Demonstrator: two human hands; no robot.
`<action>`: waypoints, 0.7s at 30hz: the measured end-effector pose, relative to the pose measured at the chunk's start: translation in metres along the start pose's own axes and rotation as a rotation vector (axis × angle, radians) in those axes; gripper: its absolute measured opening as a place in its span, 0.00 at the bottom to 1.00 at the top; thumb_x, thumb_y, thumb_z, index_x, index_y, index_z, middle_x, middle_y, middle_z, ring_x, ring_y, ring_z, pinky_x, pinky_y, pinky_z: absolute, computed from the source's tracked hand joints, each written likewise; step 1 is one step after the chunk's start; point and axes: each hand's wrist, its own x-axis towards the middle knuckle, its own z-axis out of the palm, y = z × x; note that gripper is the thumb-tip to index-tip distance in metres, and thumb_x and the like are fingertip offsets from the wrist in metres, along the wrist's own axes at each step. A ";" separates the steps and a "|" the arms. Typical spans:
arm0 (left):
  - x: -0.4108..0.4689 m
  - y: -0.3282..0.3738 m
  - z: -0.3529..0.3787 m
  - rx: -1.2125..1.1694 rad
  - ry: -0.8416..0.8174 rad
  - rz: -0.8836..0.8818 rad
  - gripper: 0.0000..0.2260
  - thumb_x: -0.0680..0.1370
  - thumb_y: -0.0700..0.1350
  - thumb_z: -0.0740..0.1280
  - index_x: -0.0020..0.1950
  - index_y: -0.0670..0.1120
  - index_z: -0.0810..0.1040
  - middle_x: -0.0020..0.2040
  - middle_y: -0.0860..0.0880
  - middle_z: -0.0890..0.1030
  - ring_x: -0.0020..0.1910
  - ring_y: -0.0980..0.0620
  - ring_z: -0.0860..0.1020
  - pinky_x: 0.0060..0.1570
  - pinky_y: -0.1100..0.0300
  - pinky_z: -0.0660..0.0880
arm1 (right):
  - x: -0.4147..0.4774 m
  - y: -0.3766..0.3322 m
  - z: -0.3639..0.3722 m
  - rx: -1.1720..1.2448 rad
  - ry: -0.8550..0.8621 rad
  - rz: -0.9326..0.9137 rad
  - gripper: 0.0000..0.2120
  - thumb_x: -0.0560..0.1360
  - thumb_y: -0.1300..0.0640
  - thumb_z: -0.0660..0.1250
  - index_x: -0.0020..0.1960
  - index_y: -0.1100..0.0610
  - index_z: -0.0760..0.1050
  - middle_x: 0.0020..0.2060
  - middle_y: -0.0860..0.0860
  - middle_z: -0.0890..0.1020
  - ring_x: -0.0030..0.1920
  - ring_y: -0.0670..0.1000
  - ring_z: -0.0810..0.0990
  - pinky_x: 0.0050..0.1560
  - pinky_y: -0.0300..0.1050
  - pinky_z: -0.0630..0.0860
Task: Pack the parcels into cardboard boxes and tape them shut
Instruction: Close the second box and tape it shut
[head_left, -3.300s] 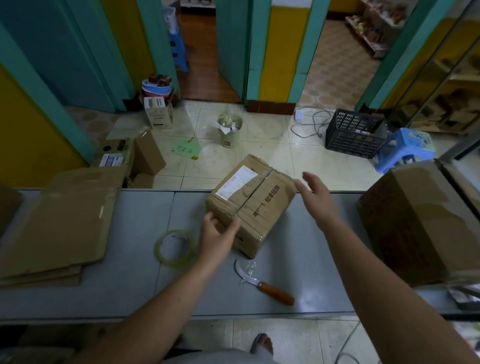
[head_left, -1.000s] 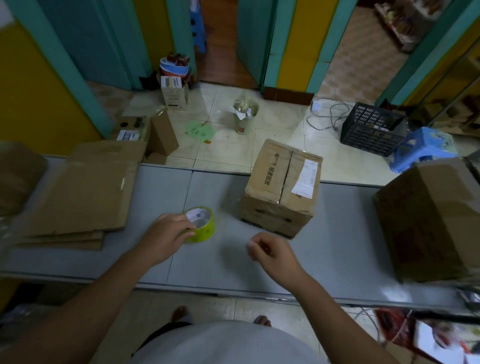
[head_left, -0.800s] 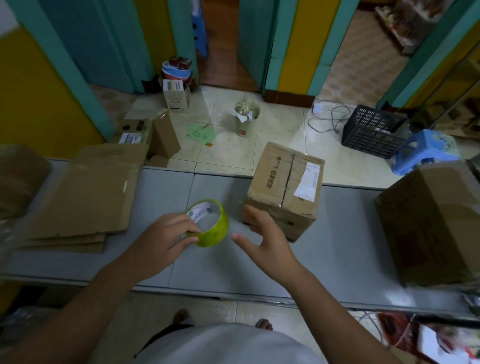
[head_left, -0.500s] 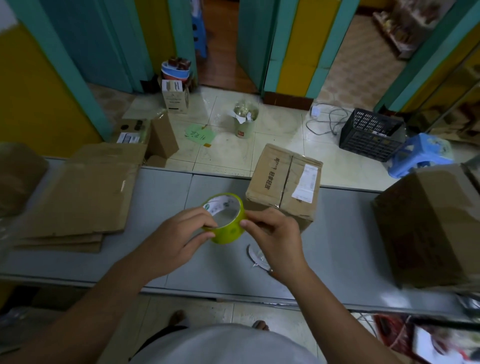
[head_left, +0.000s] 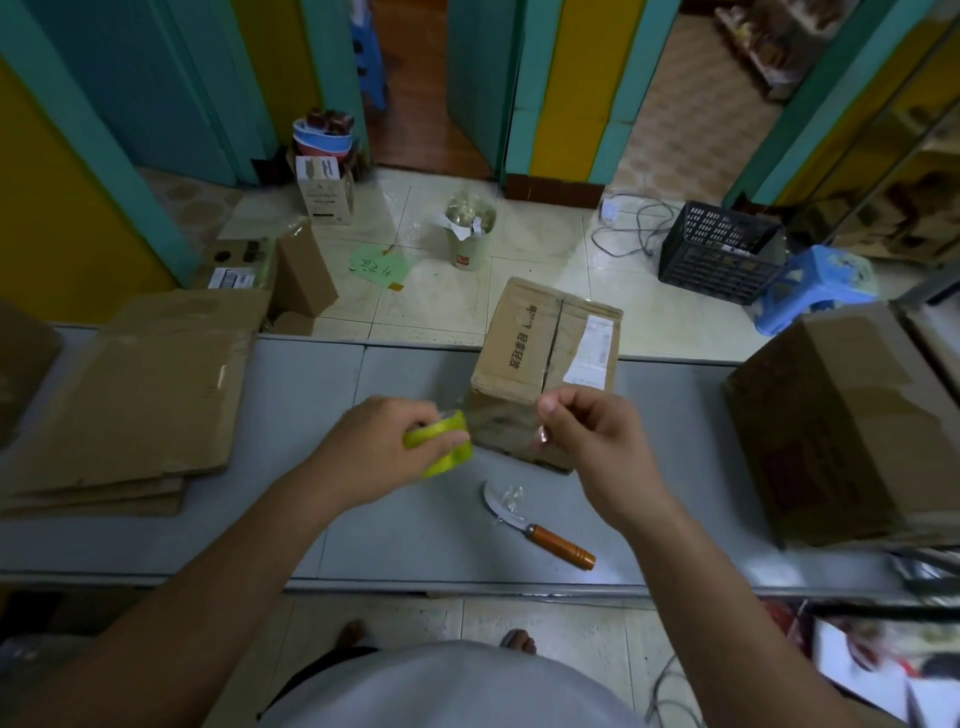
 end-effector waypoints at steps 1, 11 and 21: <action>0.005 -0.003 -0.002 0.021 0.006 -0.086 0.33 0.71 0.78 0.64 0.33 0.47 0.75 0.26 0.51 0.73 0.25 0.54 0.74 0.30 0.54 0.72 | -0.002 -0.006 -0.003 0.046 -0.014 0.007 0.09 0.83 0.62 0.66 0.47 0.66 0.81 0.36 0.55 0.82 0.38 0.48 0.82 0.43 0.38 0.79; 0.008 -0.044 -0.026 -0.455 0.024 -0.045 0.37 0.72 0.75 0.69 0.29 0.41 0.67 0.28 0.50 0.62 0.28 0.53 0.63 0.30 0.58 0.60 | -0.006 -0.024 -0.076 0.454 0.102 0.151 0.07 0.81 0.63 0.64 0.48 0.63 0.80 0.35 0.54 0.77 0.39 0.49 0.78 0.47 0.44 0.80; 0.083 -0.047 -0.025 -0.106 -0.045 -0.133 0.26 0.74 0.58 0.79 0.29 0.43 0.71 0.27 0.51 0.66 0.27 0.54 0.68 0.34 0.57 0.65 | 0.007 0.032 -0.080 0.471 0.301 0.385 0.06 0.76 0.58 0.74 0.43 0.61 0.81 0.35 0.54 0.79 0.39 0.51 0.80 0.49 0.46 0.80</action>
